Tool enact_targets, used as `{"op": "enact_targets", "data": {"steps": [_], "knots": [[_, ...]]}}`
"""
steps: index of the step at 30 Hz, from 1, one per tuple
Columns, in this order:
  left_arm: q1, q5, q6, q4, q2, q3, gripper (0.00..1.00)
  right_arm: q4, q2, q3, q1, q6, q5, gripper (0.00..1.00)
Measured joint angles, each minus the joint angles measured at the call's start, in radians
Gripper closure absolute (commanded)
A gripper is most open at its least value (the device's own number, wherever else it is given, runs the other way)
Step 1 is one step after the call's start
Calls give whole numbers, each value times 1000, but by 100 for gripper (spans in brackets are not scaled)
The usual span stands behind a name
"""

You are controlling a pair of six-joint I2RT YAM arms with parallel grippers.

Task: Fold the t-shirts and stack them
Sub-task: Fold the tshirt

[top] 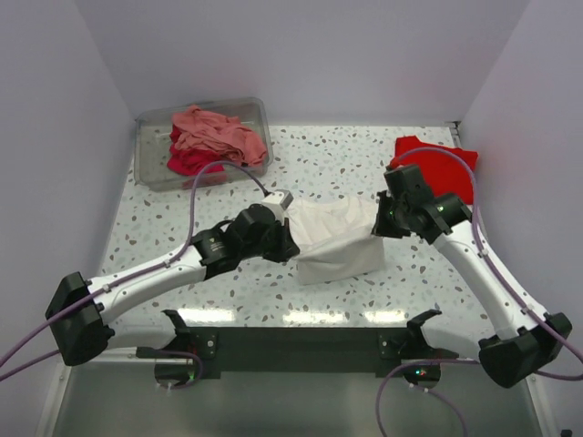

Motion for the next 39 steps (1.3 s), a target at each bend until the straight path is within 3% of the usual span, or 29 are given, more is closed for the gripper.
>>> {"op": "enact_targets", "data": {"steps": [10, 23, 24, 25, 26, 27, 28, 29, 30, 35, 39], "knots": [[163, 56, 39, 95, 102, 34, 100, 138, 240, 135, -43, -68, 45, 100], [306, 116, 90, 192, 398, 159, 100, 247, 627, 298, -138, -120, 14, 100], [320, 113, 93, 196, 420, 182, 89, 251, 656, 330, -145, -122, 12, 89], [332, 107, 98, 194, 444, 212, 51, 246, 681, 364, -150, -124, 11, 74], [342, 100, 109, 192, 471, 249, 35, 245, 711, 409, -158, -125, 9, 45], [349, 88, 115, 187, 494, 284, 23, 237, 745, 464, -167, -125, 7, 35], [356, 74, 121, 173, 519, 328, 0, 235, 773, 519, -177, -137, 4, 21], [360, 61, 129, 168, 537, 365, 0, 235, 792, 566, -187, -143, 2, 6], [364, 48, 131, 167, 542, 390, 0, 237, 799, 596, -196, -151, 2, 1], [361, 4, 157, 149, 490, 406, 0, 262, 709, 547, -227, -182, -14, 1], [360, 1, 165, 156, 420, 335, 0, 317, 550, 322, -259, -193, -80, 1]]}}
